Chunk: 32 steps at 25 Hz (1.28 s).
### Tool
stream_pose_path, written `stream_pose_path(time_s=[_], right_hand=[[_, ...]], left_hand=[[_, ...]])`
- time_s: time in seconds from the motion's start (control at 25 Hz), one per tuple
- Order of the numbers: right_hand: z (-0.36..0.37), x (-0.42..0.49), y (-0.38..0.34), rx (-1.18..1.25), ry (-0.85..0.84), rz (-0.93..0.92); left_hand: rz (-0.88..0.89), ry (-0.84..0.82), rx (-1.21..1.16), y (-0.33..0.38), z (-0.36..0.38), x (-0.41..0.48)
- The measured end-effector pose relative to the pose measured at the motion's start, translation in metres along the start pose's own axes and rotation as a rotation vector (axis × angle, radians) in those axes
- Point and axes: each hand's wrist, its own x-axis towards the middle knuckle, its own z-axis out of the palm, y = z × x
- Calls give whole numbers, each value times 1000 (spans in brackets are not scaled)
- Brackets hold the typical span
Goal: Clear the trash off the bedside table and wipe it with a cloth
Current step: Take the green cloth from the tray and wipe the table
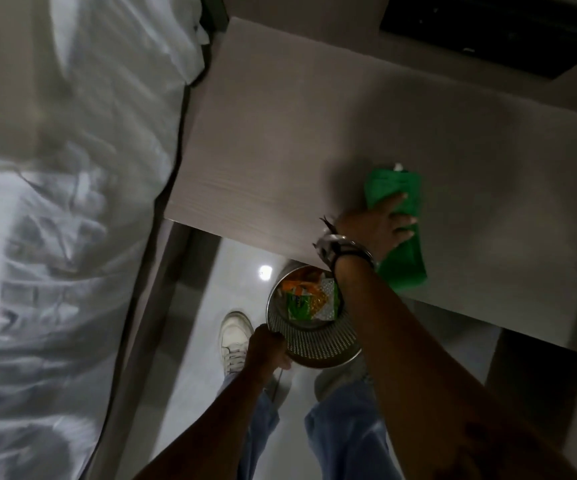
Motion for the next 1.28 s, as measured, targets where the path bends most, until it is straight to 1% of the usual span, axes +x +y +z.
stream_pose_path(time_s=[0.04, 0.08, 0.16, 0.2, 0.28, 0.4, 0.48, 0.52, 0.64, 0.68, 0.72, 0.8, 0.88, 0.96, 1.0, 1.04, 1.08, 1.12, 1.16, 1.2, 1.24, 1.28], right_hand=[[5, -4, -15, 1, -22, -39], [12, -11, -37, 8, -42, -131], [30, -29, -63, -75, -68, -398], [38, -36, -63, -141, -91, -555], [48, -40, -46, -328, -123, -860], [38, -28, -8, -540, -199, -1205], [21, -23, 34, -597, -210, -1340], [11, -22, 60, -604, -181, -1356], [-10, -30, 129, -576, -130, -1321], [-9, -38, 143, -556, -116, -1279], [-6, -49, 149, -535, -135, -1198], [11, -75, 146, -424, -227, -986], [37, -98, 144, -319, -322, -802], [59, -102, 154, -327, -461, -616], [65, -97, 161, -289, -507, -550], [67, -90, 166, -200, -533, -518], [65, -84, 169, -94, -561, -503], [59, -78, 170, 1, -590, -490], [49, -73, 165, 71, -614, -461], [37, -69, 162, 97, -629, -430], [23, -68, 157, 96, -632, -410], [4, -70, 151, 72, -618, -419]], left_hand=[[14, -36, 8, 0, -4, 1], [35, -73, 26, 0, -7, 4], [62, -109, 49, 1, -17, 10], [61, -100, 47, 2, -21, 13], [67, -89, 74, 4, -28, 18], [99, -102, 104, 6, -34, 22], [105, -88, 124, 8, -37, 20], [105, -77, 133, 10, -38, 19], [119, -88, 172, 11, -36, 17], [127, -108, 186, 10, -32, 16], [136, -118, 198, 8, -28, 16], [134, -118, 196, 1, -18, 16], [82, -131, -7, -11, -9, 14], [4, -149, -205, -17, -3, 10], [-36, -156, -276, -17, -3, 8], [-66, -158, -318, -18, -5, 5], [-66, -150, -312, -18, -8, 0], [-32, -109, -256, -15, -14, -7], [30, -28, -169, -11, -21, -17], [110, 85, -82, -5, -25, -27], [198, 200, -49, 2, -29, -41], [277, 280, -62, 14, -33, -60]])
